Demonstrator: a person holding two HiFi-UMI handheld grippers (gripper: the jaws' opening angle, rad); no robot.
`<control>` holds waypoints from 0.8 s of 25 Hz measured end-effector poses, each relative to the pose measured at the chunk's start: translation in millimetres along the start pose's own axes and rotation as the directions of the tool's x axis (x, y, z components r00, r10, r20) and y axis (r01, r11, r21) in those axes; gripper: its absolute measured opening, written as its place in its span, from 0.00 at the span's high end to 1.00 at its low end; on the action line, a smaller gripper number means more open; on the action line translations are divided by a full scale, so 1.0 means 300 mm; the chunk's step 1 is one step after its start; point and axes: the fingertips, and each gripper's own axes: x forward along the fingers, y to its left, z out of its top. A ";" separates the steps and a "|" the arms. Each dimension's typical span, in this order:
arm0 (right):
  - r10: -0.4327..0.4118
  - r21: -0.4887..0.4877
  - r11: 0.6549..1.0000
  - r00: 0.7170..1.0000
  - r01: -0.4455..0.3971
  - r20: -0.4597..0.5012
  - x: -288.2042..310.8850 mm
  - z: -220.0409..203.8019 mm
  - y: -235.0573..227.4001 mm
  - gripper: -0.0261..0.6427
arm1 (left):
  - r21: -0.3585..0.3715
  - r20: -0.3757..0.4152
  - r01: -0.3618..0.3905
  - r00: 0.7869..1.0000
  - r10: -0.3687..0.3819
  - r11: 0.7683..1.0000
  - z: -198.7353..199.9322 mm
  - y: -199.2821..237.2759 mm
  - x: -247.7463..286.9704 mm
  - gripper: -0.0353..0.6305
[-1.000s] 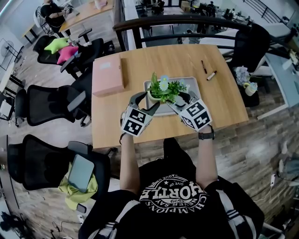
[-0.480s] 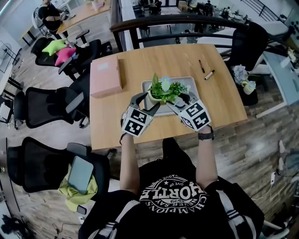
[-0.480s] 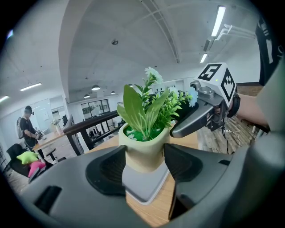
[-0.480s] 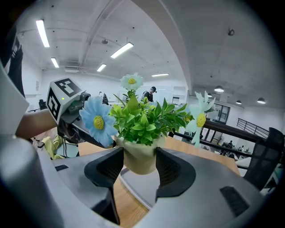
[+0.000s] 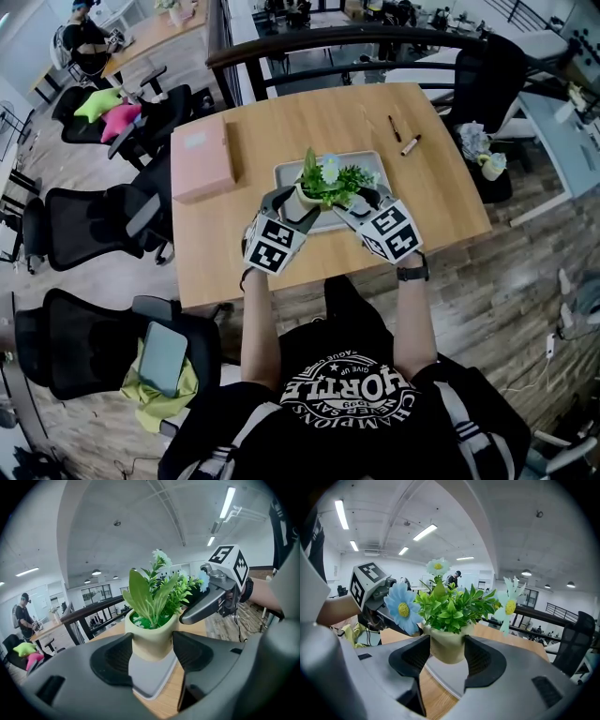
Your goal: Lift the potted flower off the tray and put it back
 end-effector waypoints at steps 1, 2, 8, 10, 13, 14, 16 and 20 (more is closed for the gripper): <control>-0.004 0.001 1.000 1.000 0.004 -0.001 -0.002 -0.003 -0.006 0.59 | 0.003 -0.001 0.003 1.000 -0.003 1.000 0.002 -0.001 0.007 0.51; -0.010 0.003 1.000 1.000 0.010 -0.002 -0.006 -0.006 -0.013 0.59 | 0.006 0.002 0.008 1.000 -0.008 1.000 0.008 -0.004 0.015 0.51; -0.042 0.018 0.999 0.999 0.042 -0.013 -0.046 -0.034 -0.066 0.59 | 0.024 0.018 0.043 0.999 -0.043 0.999 0.048 -0.040 0.073 0.51; -0.052 0.022 0.998 0.998 0.053 -0.020 -0.054 -0.046 -0.081 0.59 | 0.026 0.019 0.055 0.998 -0.055 0.998 0.055 -0.051 0.092 0.51; -0.062 0.034 0.997 0.998 0.063 -0.034 -0.060 -0.073 -0.103 0.59 | 0.027 0.015 0.071 0.997 -0.071 0.997 0.058 -0.064 0.125 0.51; -0.065 0.038 0.997 0.997 0.066 -0.039 -0.061 -0.082 -0.111 0.59 | 0.028 0.013 0.076 0.997 -0.077 0.997 0.059 -0.069 0.136 0.51; -0.068 0.045 0.997 0.996 0.070 -0.049 -0.063 -0.098 -0.126 0.59 | 0.028 0.006 0.088 0.996 -0.088 0.996 0.060 -0.077 0.157 0.51; -0.068 0.052 0.996 0.995 0.072 -0.078 -0.053 -0.130 -0.146 0.59 | 0.042 -0.021 0.103 0.995 -0.102 0.994 0.047 -0.083 0.199 0.51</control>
